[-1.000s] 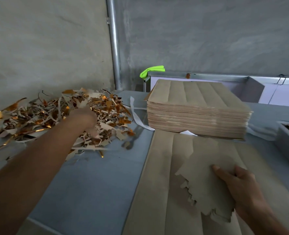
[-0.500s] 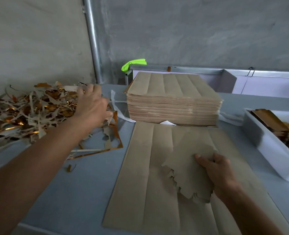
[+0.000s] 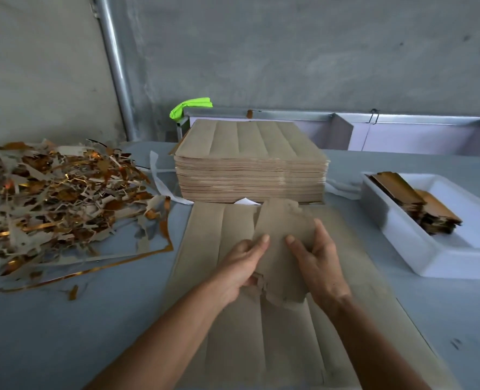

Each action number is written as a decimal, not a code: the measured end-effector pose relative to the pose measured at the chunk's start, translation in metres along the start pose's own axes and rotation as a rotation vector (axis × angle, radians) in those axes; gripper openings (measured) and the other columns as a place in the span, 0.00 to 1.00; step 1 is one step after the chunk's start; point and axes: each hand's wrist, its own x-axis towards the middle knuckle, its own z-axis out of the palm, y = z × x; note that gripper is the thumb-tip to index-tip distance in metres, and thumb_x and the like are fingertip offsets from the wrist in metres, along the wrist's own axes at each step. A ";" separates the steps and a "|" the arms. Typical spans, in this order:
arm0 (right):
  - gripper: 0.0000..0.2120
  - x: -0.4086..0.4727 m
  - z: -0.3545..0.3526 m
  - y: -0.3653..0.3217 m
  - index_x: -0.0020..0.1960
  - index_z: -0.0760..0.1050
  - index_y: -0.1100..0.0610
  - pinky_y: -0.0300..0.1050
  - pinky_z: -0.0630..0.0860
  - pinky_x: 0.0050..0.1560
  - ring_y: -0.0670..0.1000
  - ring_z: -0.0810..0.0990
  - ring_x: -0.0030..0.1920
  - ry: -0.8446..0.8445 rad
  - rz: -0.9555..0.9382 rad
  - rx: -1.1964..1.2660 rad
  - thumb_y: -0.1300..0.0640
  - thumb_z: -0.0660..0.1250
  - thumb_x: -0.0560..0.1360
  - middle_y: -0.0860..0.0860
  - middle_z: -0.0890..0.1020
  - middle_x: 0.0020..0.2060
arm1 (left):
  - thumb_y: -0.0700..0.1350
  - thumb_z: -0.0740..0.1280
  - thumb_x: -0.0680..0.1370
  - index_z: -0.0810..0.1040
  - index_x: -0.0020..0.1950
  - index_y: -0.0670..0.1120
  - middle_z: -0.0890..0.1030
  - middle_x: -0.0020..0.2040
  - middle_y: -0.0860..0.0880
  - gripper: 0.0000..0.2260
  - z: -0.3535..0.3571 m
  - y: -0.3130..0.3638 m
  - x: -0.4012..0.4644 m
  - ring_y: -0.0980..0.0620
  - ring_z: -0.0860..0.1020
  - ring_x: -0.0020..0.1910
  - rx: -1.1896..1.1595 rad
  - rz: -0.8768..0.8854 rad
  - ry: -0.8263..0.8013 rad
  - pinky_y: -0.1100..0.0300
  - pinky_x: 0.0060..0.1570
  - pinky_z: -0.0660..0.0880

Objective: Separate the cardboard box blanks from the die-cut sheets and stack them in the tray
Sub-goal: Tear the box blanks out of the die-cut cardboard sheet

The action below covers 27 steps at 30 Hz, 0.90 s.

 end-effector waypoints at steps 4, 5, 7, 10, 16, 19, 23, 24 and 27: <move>0.29 0.002 0.001 0.000 0.72 0.61 0.48 0.60 0.71 0.65 0.53 0.72 0.66 0.043 -0.028 -0.017 0.67 0.64 0.76 0.51 0.71 0.67 | 0.53 0.62 0.79 0.74 0.49 0.53 0.82 0.47 0.61 0.05 0.012 -0.009 -0.004 0.68 0.79 0.46 -0.021 0.183 -0.043 0.71 0.44 0.75; 0.34 0.002 0.000 0.000 0.75 0.55 0.47 0.59 0.69 0.68 0.52 0.68 0.69 0.041 -0.027 -0.007 0.66 0.65 0.76 0.50 0.66 0.70 | 0.51 0.62 0.80 0.72 0.48 0.54 0.82 0.42 0.65 0.02 0.014 -0.010 -0.004 0.72 0.78 0.42 -0.051 0.207 -0.071 0.75 0.39 0.73; 0.41 0.003 -0.002 -0.001 0.77 0.48 0.47 0.58 0.67 0.69 0.50 0.66 0.71 0.060 0.008 0.051 0.65 0.68 0.74 0.49 0.63 0.73 | 0.45 0.61 0.81 0.68 0.46 0.55 0.78 0.34 0.72 0.06 0.015 -0.010 -0.005 0.76 0.76 0.37 -0.094 0.270 -0.126 0.79 0.33 0.70; 0.37 0.003 -0.007 -0.004 0.75 0.56 0.52 0.57 0.70 0.67 0.49 0.71 0.66 0.100 0.011 0.030 0.65 0.70 0.73 0.50 0.70 0.68 | 0.41 0.64 0.79 0.73 0.48 0.54 0.81 0.39 0.69 0.07 0.013 -0.014 0.000 0.72 0.78 0.43 -0.174 0.345 -0.145 0.78 0.39 0.71; 0.24 -0.014 -0.011 0.001 0.67 0.64 0.58 0.53 0.76 0.59 0.53 0.76 0.59 -0.014 0.054 -0.119 0.67 0.67 0.74 0.54 0.76 0.57 | 0.35 0.68 0.75 0.75 0.59 0.48 0.83 0.54 0.48 0.15 0.009 -0.036 0.007 0.50 0.79 0.56 -0.118 0.365 -0.109 0.62 0.51 0.76; 0.20 -0.018 -0.010 0.007 0.62 0.67 0.59 0.48 0.77 0.55 0.52 0.77 0.55 0.003 0.098 -0.125 0.68 0.67 0.73 0.56 0.77 0.54 | 0.38 0.68 0.75 0.69 0.64 0.47 0.81 0.58 0.48 0.19 0.015 -0.039 0.005 0.51 0.78 0.58 -0.098 0.369 -0.109 0.60 0.54 0.75; 0.12 -0.018 -0.010 0.012 0.51 0.68 0.56 0.41 0.76 0.45 0.46 0.74 0.44 0.021 0.102 -0.163 0.61 0.68 0.71 0.55 0.76 0.45 | 0.41 0.63 0.79 0.65 0.60 0.54 0.78 0.55 0.59 0.13 0.021 -0.041 0.004 0.67 0.76 0.54 0.030 0.395 -0.105 0.73 0.53 0.71; 0.13 -0.020 -0.008 0.015 0.52 0.67 0.55 0.41 0.77 0.45 0.47 0.75 0.45 0.006 0.132 -0.196 0.61 0.67 0.71 0.54 0.77 0.45 | 0.41 0.62 0.80 0.63 0.59 0.55 0.74 0.55 0.62 0.13 0.022 -0.043 0.003 0.72 0.73 0.52 0.087 0.387 -0.087 0.77 0.51 0.68; 0.13 -0.024 -0.008 0.022 0.54 0.67 0.58 0.56 0.79 0.46 0.56 0.78 0.46 -0.034 0.189 -0.319 0.67 0.66 0.72 0.59 0.78 0.47 | 0.40 0.61 0.80 0.60 0.67 0.52 0.75 0.59 0.54 0.18 0.021 -0.047 0.004 0.63 0.74 0.56 0.127 0.369 -0.044 0.70 0.57 0.70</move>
